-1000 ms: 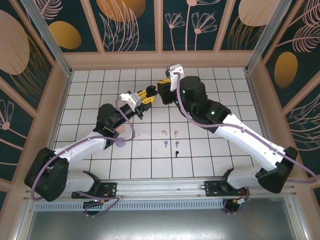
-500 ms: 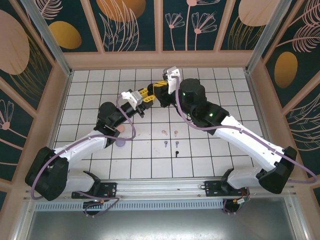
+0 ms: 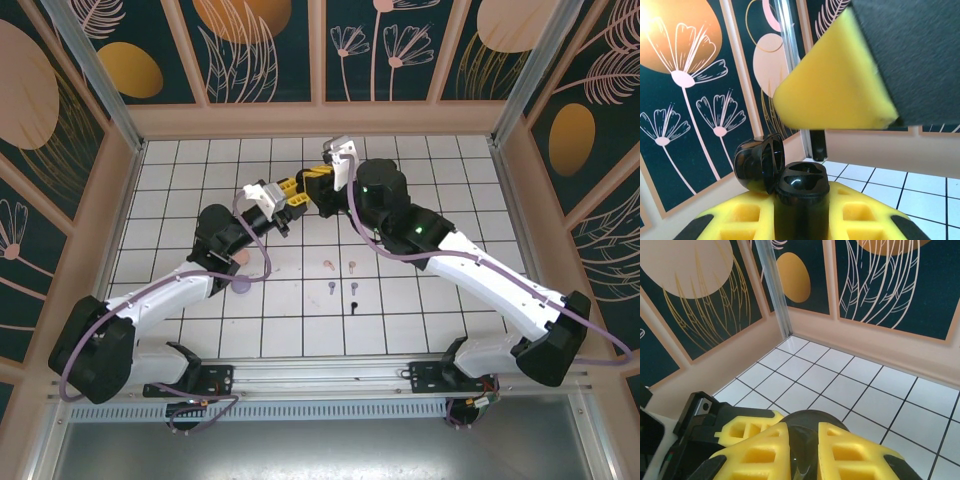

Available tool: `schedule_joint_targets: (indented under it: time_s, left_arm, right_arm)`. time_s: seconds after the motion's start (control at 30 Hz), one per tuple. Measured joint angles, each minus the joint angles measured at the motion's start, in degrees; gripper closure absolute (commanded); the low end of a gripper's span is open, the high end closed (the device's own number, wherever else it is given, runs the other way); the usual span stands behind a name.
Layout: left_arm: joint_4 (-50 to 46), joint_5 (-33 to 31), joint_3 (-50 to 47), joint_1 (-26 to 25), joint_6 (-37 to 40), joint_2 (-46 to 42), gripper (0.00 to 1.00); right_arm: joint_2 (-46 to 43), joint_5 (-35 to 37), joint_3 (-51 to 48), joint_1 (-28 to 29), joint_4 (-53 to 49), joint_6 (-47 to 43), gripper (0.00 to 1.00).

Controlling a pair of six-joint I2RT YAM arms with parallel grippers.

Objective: Insert the wireless bluetooth earbuds into the charging case

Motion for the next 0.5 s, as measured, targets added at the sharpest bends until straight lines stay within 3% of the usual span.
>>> schedule_joint_targets:
  time_s: [0.5]
  left_arm:
    - [-0.6, 0.0, 0.1, 0.0, 0.0, -0.3, 1.00]
  right_arm:
    - [0.8, -1.3, -0.7, -1.7, 1.3, 1.4, 0.84]
